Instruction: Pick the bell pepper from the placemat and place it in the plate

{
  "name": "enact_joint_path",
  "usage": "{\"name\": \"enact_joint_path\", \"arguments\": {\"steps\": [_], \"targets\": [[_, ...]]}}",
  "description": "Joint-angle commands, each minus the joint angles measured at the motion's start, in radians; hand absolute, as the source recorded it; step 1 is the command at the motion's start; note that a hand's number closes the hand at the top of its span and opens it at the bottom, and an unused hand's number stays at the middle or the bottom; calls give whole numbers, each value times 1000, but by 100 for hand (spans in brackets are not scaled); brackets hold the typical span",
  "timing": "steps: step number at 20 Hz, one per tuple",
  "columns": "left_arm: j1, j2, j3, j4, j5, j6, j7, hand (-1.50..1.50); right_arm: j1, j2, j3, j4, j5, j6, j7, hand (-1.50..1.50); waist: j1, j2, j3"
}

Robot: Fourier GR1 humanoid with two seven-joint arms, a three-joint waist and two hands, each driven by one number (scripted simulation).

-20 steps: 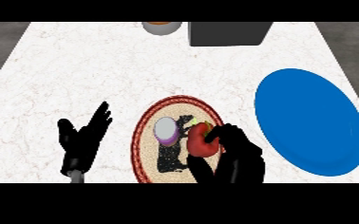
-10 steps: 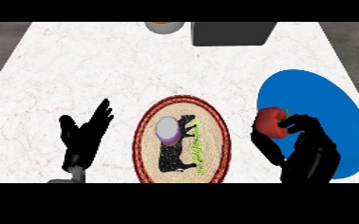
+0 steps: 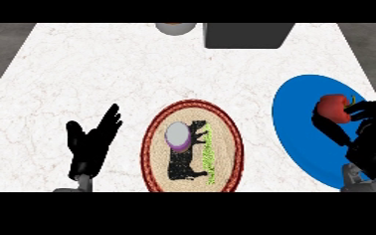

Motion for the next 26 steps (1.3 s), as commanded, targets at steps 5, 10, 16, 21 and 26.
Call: {"name": "enact_joint_path", "arguments": {"steps": [5, 10, 16, 21, 26], "targets": [[-8, -21, -23, -4, -20, 2, -3, 0, -114, -81, -52, 291, -384, 108, -119, 150, 18, 6, 0], [-51, -1, 13, 9, 3, -9, 25, 0, -188, -69, -45, 488, -556, 281, -331, -150, 23, 9, 2], [-24, 1, 11, -34, -6, 10, 59, 0, -234, -18, -239, 623, -794, 384, -803, -150, 11, 4, 3], [35, -1, -1, -42, 6, -28, 8, 0, -261, 44, -418, 642, -953, 405, -1024, -150, 6, 2, 2], [-23, -1, 24, -5, -9, -8, 38, 0, -239, 10, -545, 704, -1056, 535, -1134, -150, -8, -1, -1]]}}
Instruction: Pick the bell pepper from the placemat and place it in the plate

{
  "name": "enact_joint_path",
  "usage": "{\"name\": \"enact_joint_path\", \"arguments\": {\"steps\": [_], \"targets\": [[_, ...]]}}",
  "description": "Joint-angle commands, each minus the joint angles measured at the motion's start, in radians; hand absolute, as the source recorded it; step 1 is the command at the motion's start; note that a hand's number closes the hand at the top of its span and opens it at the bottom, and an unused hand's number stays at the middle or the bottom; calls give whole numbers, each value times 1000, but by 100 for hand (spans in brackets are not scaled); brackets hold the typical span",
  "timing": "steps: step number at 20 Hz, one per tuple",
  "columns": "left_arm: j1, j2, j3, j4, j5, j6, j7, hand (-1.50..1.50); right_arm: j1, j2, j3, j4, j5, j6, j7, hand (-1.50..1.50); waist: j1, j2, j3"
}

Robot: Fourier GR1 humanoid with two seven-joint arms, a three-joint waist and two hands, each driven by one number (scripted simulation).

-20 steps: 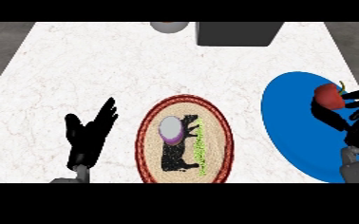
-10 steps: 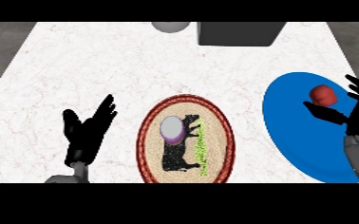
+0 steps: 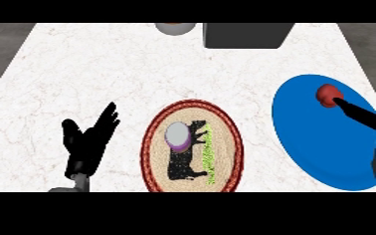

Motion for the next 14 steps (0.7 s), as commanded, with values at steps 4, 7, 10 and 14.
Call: {"name": "enact_joint_path", "arguments": {"steps": [4, 7, 10, 14], "targets": [[4, -14, -2, -25, -16, 20, 19, 0, 172, -5, -116, -57, -171, 272, -129, -150, -16, -6, -2], [6, -2, 17, -9, 5, -7, 10, 0, 278, -62, -141, -152, -238, 425, -90, -150, -22, -7, -3], [-9, 16, 37, 9, 13, -22, 18, 0, 422, -28, -125, -218, -231, 501, -172, -150, -23, -6, -3], [5, -26, 8, 42, -30, 0, -45, 0, 553, -10, -114, -331, -213, 543, -162, -150, -18, -5, -3]]}}
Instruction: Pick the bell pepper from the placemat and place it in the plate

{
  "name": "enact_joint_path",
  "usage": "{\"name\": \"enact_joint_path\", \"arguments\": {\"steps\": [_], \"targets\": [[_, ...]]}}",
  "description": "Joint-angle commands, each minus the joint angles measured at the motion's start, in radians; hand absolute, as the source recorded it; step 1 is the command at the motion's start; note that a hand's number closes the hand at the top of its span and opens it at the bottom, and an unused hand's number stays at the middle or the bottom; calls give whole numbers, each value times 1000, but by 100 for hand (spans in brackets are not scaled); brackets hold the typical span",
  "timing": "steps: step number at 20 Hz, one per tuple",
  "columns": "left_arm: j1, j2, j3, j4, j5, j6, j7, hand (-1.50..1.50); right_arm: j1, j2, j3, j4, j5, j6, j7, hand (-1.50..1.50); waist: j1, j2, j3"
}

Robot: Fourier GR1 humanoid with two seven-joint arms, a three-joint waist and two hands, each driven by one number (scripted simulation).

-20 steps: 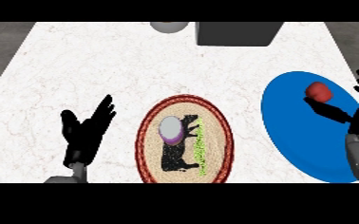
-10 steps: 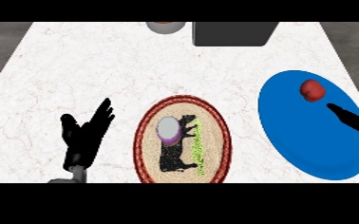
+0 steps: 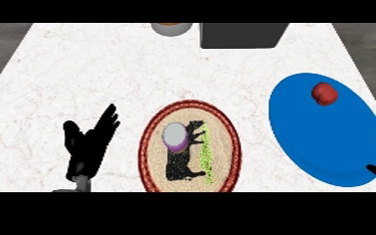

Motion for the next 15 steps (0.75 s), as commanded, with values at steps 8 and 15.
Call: {"name": "enact_joint_path", "arguments": {"steps": [8, 15], "targets": [[26, -3, 25, 33, -3, -30, -53, 0, 322, 67, -19, -217, 97, 86, -73, -150, 6, 2, 0], [-54, -22, 14, 35, -35, -4, 15, 0, 387, 167, -37, -225, 182, 83, -152, -150, 5, 2, 0]]}}
